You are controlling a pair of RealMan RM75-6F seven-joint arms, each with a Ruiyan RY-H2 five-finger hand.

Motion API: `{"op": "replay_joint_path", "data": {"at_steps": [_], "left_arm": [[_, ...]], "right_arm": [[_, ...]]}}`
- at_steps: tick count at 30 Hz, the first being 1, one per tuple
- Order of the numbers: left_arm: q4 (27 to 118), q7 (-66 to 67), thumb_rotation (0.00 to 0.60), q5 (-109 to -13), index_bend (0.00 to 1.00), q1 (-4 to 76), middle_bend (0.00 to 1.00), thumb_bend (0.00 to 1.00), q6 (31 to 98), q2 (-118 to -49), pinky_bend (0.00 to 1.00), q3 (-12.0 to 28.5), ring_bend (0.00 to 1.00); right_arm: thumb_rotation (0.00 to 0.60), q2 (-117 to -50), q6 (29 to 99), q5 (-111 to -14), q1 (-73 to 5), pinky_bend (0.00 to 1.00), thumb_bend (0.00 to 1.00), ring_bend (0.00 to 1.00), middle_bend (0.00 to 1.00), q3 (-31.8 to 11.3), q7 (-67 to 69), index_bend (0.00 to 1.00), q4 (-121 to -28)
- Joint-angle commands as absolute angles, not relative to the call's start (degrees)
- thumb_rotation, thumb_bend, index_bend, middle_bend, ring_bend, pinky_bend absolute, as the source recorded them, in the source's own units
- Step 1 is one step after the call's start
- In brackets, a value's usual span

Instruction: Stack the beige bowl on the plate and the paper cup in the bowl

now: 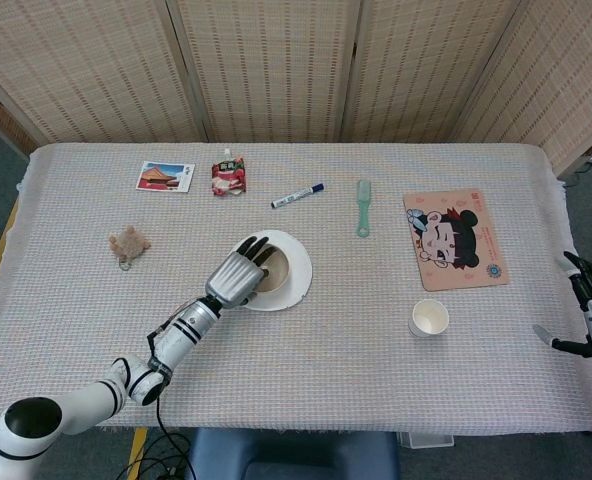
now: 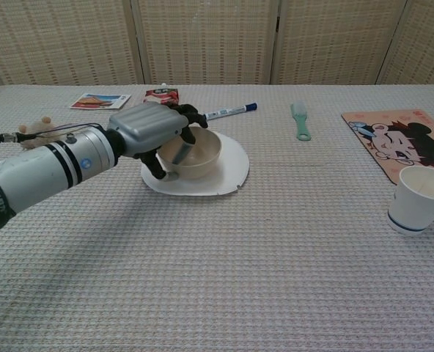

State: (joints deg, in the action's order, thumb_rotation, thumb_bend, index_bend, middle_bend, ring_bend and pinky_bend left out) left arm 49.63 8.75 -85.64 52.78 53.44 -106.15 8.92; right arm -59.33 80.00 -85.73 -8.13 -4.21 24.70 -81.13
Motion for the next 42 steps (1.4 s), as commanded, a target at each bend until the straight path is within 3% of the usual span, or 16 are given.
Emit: {"op": "replay_joint_path", "data": {"at_steps": [1,5,11,15,21,25,33,38,42], "left_arm": [[48.7,7.9,0.6,-85.7,0.69,53.0,0.16,0.29,53.6,-106.8,0.14,8.6,0.0],[47.6,6.1,0.6,-85.8,0.67,53.3,0.16,0.29,53.5,-107.4,0.14,8.2,0.0],[49.0,3.9,0.6,-86.8,0.46,53.5,0.16,0.27,55.0,-106.1,0.14,7.7,0.0],[51.6,5.5,0.6,-86.5,0.41,53.3,0.16,0.27,55.8,-104.8,0.14,8.0,0.0],[59.7,10.7,0.6,-85.3,0.35,52.3,0.14,0.27,57.3,-100.8,0.14,8.7,0.0],[70.8,16.7,0.6,-82.5,0.29,49.4,0.1,0.27,58.6,-94.6,0.14,9.0,0.0],[97.8,28.7,0.6,-76.5,0.2,37.0,0.07,0.27,70.0,-78.1,0.14,6.1,0.0],[106.1,28.1,0.6,-79.6,0.19,28.0,0.07,0.27,80.7,-69.7,0.14,2.1,0.0],[107.7,23.5,0.6,-83.4,0.18,21.5,0.07,0.27,87.7,-64.8,0.14,-1.2,0.0]], "right_arm": [[0.6,-59.4,79.9,-85.6,-8.2,0.0,0.2,0.0,0.0,-4.3,24.6,0.0,-81.1],[0.6,-59.4,79.7,-85.4,-8.2,0.0,0.2,0.0,0.0,-4.3,24.7,0.0,-81.0],[0.6,-59.4,80.0,-85.8,-8.2,0.0,0.2,0.0,0.0,-4.3,25.1,0.0,-80.9],[0.6,-59.3,80.3,-86.1,-8.0,0.0,0.2,0.0,0.0,-4.2,25.2,0.0,-81.0],[0.6,-59.4,80.5,-86.6,-8.0,0.0,0.2,0.0,0.0,-4.0,25.1,0.0,-81.0],[0.6,-59.4,80.8,-87.3,-8.0,0.0,0.2,0.0,0.0,-3.7,24.8,0.0,-81.0],[0.6,-60.0,83.0,-89.8,-7.6,0.0,0.2,0.0,0.0,-2.9,20.9,0.0,-82.7],[0.6,-60.7,83.6,-91.0,-7.4,0.0,0.2,0.0,0.0,-2.3,15.8,0.0,-84.8],[0.6,-61.6,83.5,-90.8,-7.4,0.0,0.2,0.0,0.0,-2.2,11.8,0.0,-86.0]]}}
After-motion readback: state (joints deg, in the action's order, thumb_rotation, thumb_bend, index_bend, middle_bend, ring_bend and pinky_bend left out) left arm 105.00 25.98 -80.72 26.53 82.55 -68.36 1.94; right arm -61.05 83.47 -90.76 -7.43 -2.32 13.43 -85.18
